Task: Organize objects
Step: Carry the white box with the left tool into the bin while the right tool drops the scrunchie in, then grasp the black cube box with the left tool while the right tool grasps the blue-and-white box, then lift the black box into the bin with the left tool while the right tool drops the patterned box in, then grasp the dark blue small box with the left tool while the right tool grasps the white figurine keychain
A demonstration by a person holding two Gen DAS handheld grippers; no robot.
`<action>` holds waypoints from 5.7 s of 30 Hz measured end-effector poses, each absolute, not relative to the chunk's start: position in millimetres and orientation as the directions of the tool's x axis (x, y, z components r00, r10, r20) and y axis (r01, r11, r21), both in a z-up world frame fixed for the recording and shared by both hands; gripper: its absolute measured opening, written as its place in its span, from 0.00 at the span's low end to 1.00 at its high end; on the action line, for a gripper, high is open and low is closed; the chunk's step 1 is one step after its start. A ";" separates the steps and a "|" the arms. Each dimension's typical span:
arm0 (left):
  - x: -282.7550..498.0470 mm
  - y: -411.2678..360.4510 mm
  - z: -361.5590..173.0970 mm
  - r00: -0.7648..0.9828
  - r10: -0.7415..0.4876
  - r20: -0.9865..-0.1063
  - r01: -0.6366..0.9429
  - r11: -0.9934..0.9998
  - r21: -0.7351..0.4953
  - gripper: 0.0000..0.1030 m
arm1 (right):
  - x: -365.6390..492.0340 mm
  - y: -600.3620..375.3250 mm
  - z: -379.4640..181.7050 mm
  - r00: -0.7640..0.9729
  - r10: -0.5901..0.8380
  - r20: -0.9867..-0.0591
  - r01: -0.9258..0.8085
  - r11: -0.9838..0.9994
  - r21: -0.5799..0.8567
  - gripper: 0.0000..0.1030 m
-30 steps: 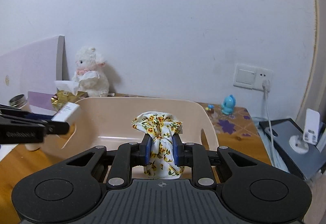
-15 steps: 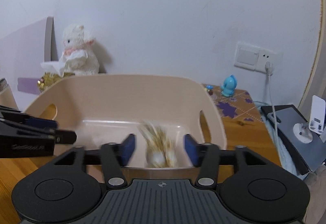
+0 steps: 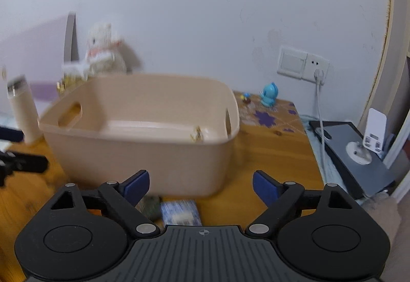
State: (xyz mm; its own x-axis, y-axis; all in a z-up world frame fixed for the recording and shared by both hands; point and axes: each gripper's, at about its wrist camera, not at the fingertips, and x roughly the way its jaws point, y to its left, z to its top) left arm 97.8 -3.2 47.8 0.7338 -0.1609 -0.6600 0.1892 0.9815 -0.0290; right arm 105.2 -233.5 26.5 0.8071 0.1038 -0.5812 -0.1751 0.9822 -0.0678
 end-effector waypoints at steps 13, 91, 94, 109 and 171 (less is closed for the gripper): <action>113.4 14.6 -23.8 0.593 -0.176 -0.786 0.143 0.983 -0.113 0.91 | 112.8 -223.7 -35.5 0.697 0.092 -0.711 -0.211 0.974 -0.081 0.87; 206.7 -23.8 37.5 0.747 0.006 -0.665 0.029 0.999 0.041 0.46 | 162.5 -184.8 60.8 0.881 0.197 -0.431 -0.211 0.977 0.016 0.41; 209.3 -30.0 31.6 0.733 0.028 -0.680 0.054 0.994 0.099 0.45 | 172.1 -174.6 49.1 0.860 0.189 -0.474 -0.220 0.975 -0.009 0.41; 189.6 -31.2 57.1 0.747 0.004 -0.665 0.060 0.996 0.073 0.78 | 156.6 -184.7 52.3 0.844 0.177 -0.506 -0.206 0.979 -0.002 0.67; 113.1 -11.6 -40.0 0.591 -0.056 -0.805 0.105 0.994 0.008 0.77 | 95.5 -167.7 -56.7 0.681 0.213 -0.701 -0.303 0.953 -0.005 0.60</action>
